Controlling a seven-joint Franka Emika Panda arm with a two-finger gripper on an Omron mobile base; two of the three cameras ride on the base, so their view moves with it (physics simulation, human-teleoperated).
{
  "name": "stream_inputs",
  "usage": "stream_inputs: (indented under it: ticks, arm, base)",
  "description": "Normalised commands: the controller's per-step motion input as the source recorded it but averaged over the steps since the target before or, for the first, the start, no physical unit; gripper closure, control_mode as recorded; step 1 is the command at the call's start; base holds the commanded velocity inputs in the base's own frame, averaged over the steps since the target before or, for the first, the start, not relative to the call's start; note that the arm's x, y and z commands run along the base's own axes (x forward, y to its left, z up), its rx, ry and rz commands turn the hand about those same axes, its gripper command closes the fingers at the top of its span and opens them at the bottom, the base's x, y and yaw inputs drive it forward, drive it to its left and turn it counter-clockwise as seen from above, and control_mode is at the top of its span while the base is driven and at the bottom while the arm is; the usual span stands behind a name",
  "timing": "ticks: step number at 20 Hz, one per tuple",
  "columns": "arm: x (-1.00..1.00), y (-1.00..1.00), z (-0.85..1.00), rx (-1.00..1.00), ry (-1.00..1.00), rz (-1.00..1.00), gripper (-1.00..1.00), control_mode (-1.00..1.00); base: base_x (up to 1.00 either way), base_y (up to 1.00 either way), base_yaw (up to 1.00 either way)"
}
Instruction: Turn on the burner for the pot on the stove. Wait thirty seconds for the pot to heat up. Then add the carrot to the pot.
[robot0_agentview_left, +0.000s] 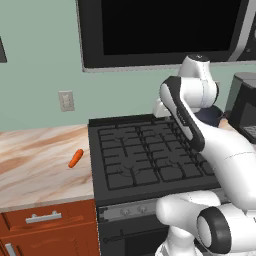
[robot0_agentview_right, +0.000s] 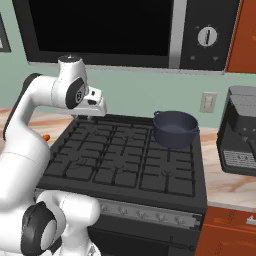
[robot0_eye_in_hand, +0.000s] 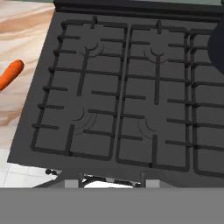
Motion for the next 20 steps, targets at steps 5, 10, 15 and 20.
stream_inputs:
  ticks: [5, 10, 15, 20]
  arm:
    - [-0.14, -0.11, 0.0, 0.02, -0.06, 0.0, -1.0, -1.0]
    - [-0.43, -0.72, 0.0, 0.17, -0.14, 0.0, -1.0, -1.0]
    - [-0.56, -0.74, 0.0, 0.15, -0.09, 0.0, -1.0, -1.0]
    - [-0.76, -0.58, -0.04, 0.06, -0.1, 0.0, -1.0, -1.0]
  base:
    - [0.0, 0.0, 0.0]
    - [0.0, 0.0, 0.0]
    - [0.0, 0.0, 0.0]
    - [0.0, 0.0, 0.0]
